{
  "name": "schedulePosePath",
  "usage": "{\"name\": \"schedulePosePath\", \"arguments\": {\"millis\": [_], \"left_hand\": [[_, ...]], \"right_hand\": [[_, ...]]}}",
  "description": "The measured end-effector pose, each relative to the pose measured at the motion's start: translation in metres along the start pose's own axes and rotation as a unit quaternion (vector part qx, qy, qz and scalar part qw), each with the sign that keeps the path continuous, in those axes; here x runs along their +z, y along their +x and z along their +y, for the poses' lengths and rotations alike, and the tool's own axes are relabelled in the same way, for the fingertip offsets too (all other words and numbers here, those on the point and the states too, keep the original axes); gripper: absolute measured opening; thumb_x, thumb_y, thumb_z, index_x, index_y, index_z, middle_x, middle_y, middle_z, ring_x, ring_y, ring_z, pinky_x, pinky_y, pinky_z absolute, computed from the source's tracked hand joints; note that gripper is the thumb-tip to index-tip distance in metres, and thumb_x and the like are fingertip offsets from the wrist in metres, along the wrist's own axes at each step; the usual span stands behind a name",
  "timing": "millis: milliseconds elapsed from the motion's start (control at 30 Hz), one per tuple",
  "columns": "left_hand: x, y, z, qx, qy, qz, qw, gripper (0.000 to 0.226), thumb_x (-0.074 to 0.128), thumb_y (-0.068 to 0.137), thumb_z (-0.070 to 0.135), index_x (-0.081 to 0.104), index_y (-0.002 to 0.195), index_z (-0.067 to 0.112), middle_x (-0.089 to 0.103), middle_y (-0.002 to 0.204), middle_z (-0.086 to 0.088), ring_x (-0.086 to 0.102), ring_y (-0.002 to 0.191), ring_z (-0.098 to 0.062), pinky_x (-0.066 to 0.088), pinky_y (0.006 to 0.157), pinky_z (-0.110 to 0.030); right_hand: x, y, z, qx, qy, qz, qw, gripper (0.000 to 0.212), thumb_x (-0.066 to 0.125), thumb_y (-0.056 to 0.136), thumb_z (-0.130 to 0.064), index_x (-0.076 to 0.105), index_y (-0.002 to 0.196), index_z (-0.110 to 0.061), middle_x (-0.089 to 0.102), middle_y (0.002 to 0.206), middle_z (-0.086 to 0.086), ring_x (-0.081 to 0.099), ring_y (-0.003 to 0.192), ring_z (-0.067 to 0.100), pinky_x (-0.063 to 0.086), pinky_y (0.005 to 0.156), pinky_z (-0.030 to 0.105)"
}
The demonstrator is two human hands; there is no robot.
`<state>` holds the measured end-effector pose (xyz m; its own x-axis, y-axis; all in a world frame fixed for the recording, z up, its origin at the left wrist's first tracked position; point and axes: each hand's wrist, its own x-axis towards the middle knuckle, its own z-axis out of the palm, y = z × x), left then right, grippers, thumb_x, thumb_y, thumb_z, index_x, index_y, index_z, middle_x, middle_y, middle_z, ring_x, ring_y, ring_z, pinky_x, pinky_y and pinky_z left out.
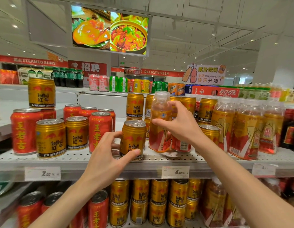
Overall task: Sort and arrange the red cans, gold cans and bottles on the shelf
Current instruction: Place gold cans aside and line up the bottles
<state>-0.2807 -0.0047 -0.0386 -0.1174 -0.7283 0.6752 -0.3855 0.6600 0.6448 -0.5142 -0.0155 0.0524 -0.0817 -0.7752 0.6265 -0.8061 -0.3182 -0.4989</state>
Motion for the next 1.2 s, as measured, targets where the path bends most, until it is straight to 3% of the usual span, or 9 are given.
{"name": "schedulePosePath", "arguments": {"millis": [100,367,467,533,700,833,967,1200], "left_hand": [[0.002,0.001,0.0,0.017,0.017,0.003,1.0,0.059,0.076,0.071,0.059,0.054,0.122,0.038,0.059,0.116,0.018,0.063,0.1,0.003,0.055,0.076,-0.012],[0.035,0.001,0.014,0.074,0.076,0.006,0.994,0.071,0.072,0.075,0.063,0.053,0.132,0.027,0.058,0.117,0.018,0.053,0.106,0.014,0.041,0.083,0.0],[0.053,0.005,0.018,0.092,0.101,0.002,0.991,0.07,0.068,0.078,0.068,0.055,0.131,0.024,0.06,0.115,0.014,0.055,0.103,0.006,0.045,0.084,-0.008],[0.06,0.008,0.019,0.104,0.136,0.007,0.985,0.073,0.06,0.078,0.071,0.057,0.131,0.022,0.06,0.113,0.011,0.053,0.101,-0.002,0.039,0.085,-0.009],[0.064,0.014,0.022,0.084,0.199,0.011,0.976,0.082,0.052,0.078,0.08,0.058,0.134,0.021,0.045,0.092,0.01,0.046,0.079,-0.004,0.033,0.065,-0.007],[0.068,0.015,0.023,0.074,0.186,0.01,0.98,0.089,0.061,0.075,0.072,0.046,0.146,0.021,0.05,0.074,0.016,0.053,0.066,-0.001,0.037,0.057,-0.011],[0.069,0.016,0.022,0.07,0.156,0.022,0.985,0.082,0.064,0.072,0.069,0.042,0.137,0.024,0.054,0.068,0.012,0.058,0.06,-0.002,0.041,0.054,-0.014],[0.069,0.01,0.014,0.086,0.076,0.02,0.993,0.054,0.071,0.085,0.042,0.048,0.132,0.025,0.061,0.082,0.015,0.064,0.075,-0.006,0.053,0.06,-0.019]], "right_hand": [[-0.007,-0.006,0.004,0.005,0.033,0.01,0.999,0.086,0.081,0.073,-0.06,0.046,0.144,-0.025,0.056,0.14,-0.006,0.052,0.122,0.01,0.048,0.097,0.03],[-0.049,-0.029,0.02,0.002,0.056,-0.005,0.998,0.083,0.075,0.067,-0.068,0.054,0.138,-0.029,0.06,0.132,-0.011,0.058,0.118,0.01,0.052,0.098,0.036],[-0.059,-0.034,0.031,0.016,0.077,-0.002,0.997,0.085,0.075,0.063,-0.073,0.054,0.135,-0.034,0.061,0.13,-0.014,0.061,0.116,0.011,0.055,0.097,0.041],[-0.063,-0.037,0.036,0.026,0.088,0.0,0.996,0.091,0.072,0.058,-0.08,0.052,0.136,-0.036,0.061,0.131,-0.014,0.065,0.113,0.016,0.057,0.094,0.045],[-0.068,-0.039,0.044,0.02,0.088,0.001,0.996,0.091,0.073,0.059,-0.076,0.051,0.137,-0.033,0.059,0.13,-0.013,0.066,0.11,0.015,0.059,0.092,0.043],[-0.068,-0.038,0.045,0.019,0.078,0.008,0.997,0.079,0.077,0.071,-0.062,0.051,0.138,-0.031,0.055,0.13,-0.015,0.06,0.115,0.011,0.055,0.095,0.036],[-0.067,-0.039,0.045,0.026,0.091,0.003,0.995,0.079,0.077,0.071,-0.063,0.051,0.139,-0.031,0.055,0.131,-0.015,0.062,0.113,0.012,0.057,0.093,0.037],[-0.063,-0.044,0.045,0.037,0.109,0.02,0.993,0.082,0.077,0.069,-0.066,0.048,0.139,-0.036,0.058,0.134,-0.01,0.065,0.11,0.015,0.059,0.092,0.042]]}}
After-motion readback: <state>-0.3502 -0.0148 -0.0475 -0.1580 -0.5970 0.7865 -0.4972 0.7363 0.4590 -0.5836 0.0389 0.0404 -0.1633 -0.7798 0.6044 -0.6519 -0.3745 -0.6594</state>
